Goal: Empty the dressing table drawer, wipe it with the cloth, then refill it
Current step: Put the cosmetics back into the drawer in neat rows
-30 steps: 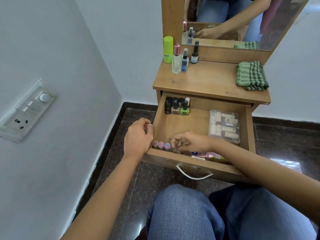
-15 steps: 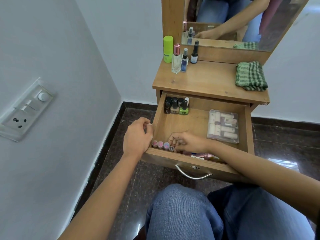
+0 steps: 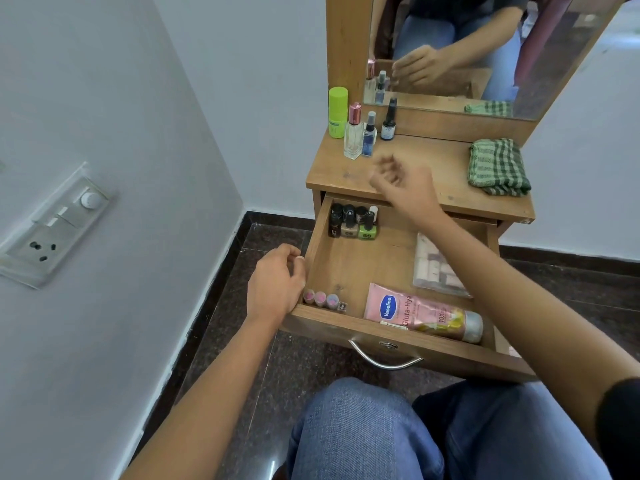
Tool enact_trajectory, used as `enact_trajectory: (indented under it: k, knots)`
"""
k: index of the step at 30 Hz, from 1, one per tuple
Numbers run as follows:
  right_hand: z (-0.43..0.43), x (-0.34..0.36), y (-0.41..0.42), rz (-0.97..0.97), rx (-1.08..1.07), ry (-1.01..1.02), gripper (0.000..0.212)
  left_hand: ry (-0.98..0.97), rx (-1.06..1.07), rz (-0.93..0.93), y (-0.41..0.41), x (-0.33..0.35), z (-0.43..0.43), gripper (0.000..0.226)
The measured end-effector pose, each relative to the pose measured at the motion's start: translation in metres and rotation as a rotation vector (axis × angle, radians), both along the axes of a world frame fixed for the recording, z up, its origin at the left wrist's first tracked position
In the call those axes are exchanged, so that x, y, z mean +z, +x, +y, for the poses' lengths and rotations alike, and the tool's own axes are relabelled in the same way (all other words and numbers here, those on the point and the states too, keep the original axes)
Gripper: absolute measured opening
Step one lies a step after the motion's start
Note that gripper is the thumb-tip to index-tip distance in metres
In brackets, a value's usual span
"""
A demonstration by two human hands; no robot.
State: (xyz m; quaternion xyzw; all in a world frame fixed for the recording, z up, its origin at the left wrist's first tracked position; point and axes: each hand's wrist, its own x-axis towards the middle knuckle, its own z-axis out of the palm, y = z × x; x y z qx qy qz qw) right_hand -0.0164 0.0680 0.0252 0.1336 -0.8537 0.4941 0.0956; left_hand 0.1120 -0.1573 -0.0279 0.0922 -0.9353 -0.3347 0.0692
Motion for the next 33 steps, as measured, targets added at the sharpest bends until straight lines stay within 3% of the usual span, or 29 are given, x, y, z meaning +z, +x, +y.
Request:
enact_trajectory:
  k: [4,13,22,29,33]
  knots:
    - [-0.007,0.002,-0.049,-0.034,-0.187,-0.043,0.029,0.008,0.005,-0.005,0.0,0.001,0.0,0.021]
    - [-0.022,-0.02,-0.083,-0.092,-0.358,-0.049,0.03,0.017,-0.002,0.008,-0.001,0.0,0.0,0.023]
    - [-0.024,-0.018,-0.081,-0.08,-0.386,-0.013,0.018,0.016,0.008,0.011,0.0,-0.001,0.0,0.023]
    - [-0.021,-0.011,-0.038,0.023,-0.372,-0.248,0.016,0.012,0.015,0.003,0.0,0.0,0.001,0.022]
    - [-0.021,-0.027,0.025,0.031,-0.187,-0.295,0.015,0.013,0.012,0.016,-0.001,-0.001,0.001,0.022]
